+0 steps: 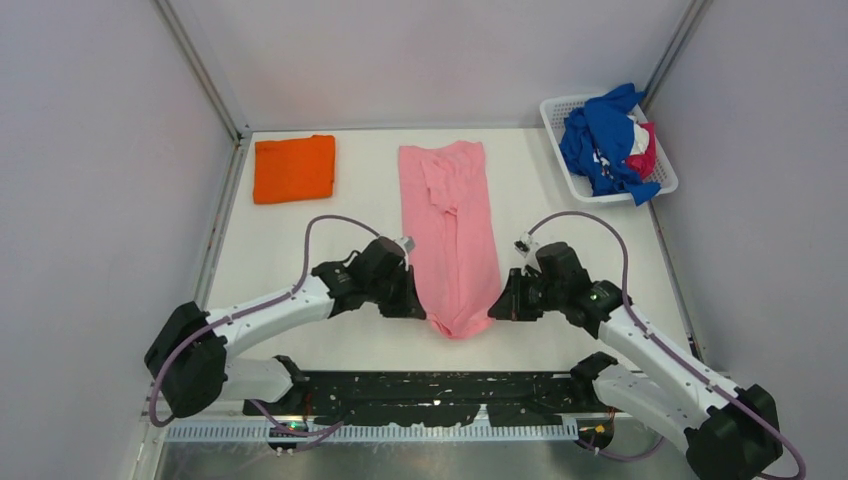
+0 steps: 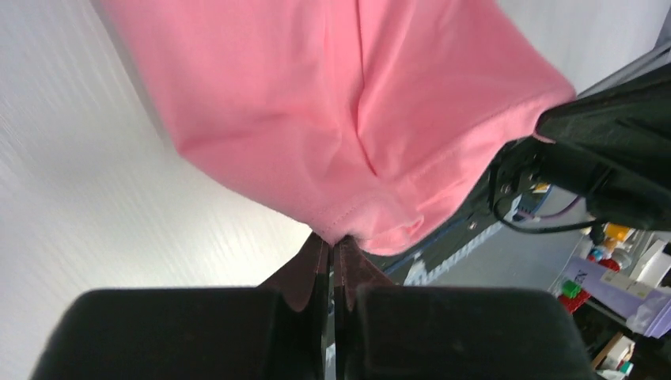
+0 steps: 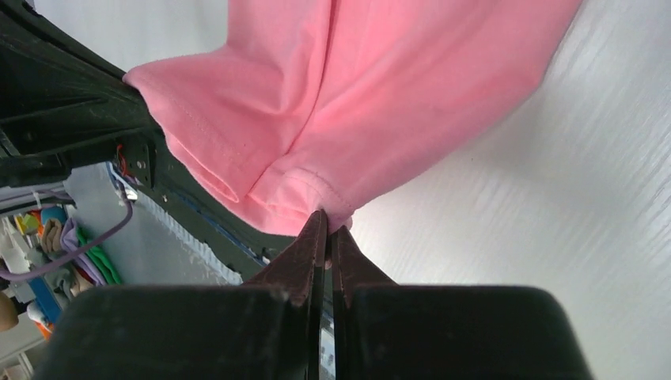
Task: Fold and stack the t-shirts
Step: Fold the folded rectangular tshirt in 1/3 of the way
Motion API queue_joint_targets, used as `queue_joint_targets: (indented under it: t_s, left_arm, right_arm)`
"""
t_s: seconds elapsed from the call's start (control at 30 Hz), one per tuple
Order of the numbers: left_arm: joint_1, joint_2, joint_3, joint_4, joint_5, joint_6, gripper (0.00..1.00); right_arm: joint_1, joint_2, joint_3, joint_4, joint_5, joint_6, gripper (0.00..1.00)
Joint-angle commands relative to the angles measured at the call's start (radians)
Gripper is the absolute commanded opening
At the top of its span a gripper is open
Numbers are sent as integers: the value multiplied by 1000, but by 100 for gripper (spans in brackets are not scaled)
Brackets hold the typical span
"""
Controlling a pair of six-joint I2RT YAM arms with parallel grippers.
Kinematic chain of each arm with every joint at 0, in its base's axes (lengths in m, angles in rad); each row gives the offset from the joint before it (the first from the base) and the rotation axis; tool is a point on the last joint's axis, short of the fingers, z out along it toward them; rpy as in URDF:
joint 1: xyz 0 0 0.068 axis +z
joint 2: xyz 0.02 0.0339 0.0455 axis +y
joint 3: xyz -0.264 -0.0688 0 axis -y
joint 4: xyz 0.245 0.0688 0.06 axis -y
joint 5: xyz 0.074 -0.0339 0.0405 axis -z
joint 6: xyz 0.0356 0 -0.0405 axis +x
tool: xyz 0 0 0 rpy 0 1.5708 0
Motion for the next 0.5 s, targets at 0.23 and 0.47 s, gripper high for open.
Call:
queue_joint_targets:
  t_s: [0.23,0.47]
  left_arm:
    - [214,221,282,-59,83,114,0]
    - [309,357,456,-118,15,154,0]
  right_arm:
    - [-130,352,265,213,-44,-2,5]
    - [-227,536,404,276,-70,19,5]
